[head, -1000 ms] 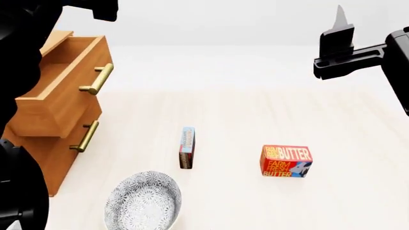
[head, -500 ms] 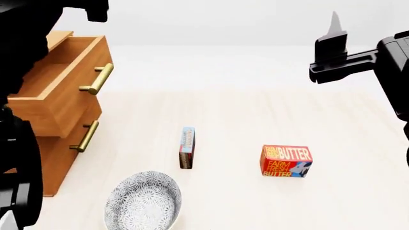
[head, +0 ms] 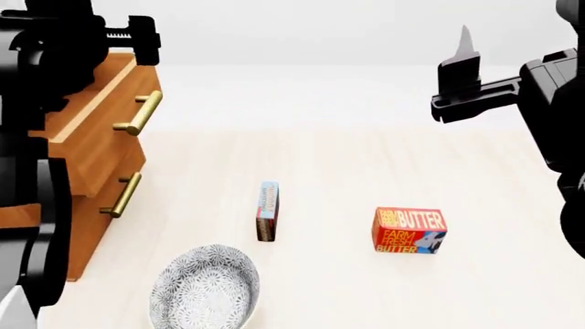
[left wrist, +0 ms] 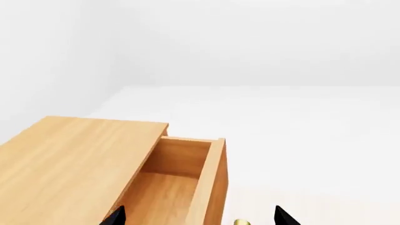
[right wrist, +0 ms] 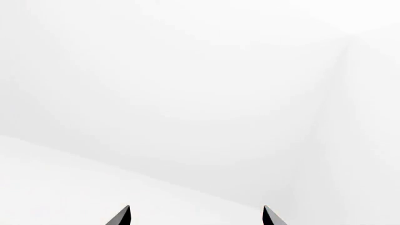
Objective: Put the chocolate pudding in the top drawer of the cabinet and close it.
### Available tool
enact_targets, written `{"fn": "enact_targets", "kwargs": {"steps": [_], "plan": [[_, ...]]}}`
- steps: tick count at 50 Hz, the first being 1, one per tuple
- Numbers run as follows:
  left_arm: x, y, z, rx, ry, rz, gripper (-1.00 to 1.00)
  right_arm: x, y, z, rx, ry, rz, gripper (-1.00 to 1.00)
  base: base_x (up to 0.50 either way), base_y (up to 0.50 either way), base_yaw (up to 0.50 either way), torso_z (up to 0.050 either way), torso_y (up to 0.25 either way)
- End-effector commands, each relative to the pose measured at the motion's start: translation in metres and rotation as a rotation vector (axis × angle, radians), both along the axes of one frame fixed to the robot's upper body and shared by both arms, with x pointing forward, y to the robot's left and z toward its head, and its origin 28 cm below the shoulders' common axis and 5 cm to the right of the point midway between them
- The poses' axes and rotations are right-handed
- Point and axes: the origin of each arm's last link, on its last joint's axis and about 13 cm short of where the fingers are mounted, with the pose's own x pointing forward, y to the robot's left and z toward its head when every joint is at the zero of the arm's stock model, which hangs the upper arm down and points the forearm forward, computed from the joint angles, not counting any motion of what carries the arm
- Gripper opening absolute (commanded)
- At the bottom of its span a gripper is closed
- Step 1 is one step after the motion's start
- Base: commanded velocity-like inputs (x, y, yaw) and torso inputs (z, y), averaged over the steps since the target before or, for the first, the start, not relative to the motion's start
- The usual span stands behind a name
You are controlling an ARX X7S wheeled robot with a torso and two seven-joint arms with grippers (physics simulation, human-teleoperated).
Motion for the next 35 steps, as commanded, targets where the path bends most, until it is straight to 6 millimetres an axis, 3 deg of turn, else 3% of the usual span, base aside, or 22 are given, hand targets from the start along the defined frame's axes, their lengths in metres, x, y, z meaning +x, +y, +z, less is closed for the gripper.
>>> {"fn": "enact_targets", "kwargs": {"steps": [1, 35], "plan": [[0.011, 0.001, -0.012, -0.027, 0.114, 0.025, 1.00, 0.004, 0.001, -0.004, 0.003, 0.013, 0.006, 1.00, 0.00, 0.00, 0.00, 0.000, 0.000], [0.021, 0.007, -0.041, -0.040, 0.234, 0.037, 1.00, 0.012, 0.004, -0.013, -0.004, 0.036, 0.013, 1.00, 0.00, 0.00, 0.00, 0.000, 0.000]]}}
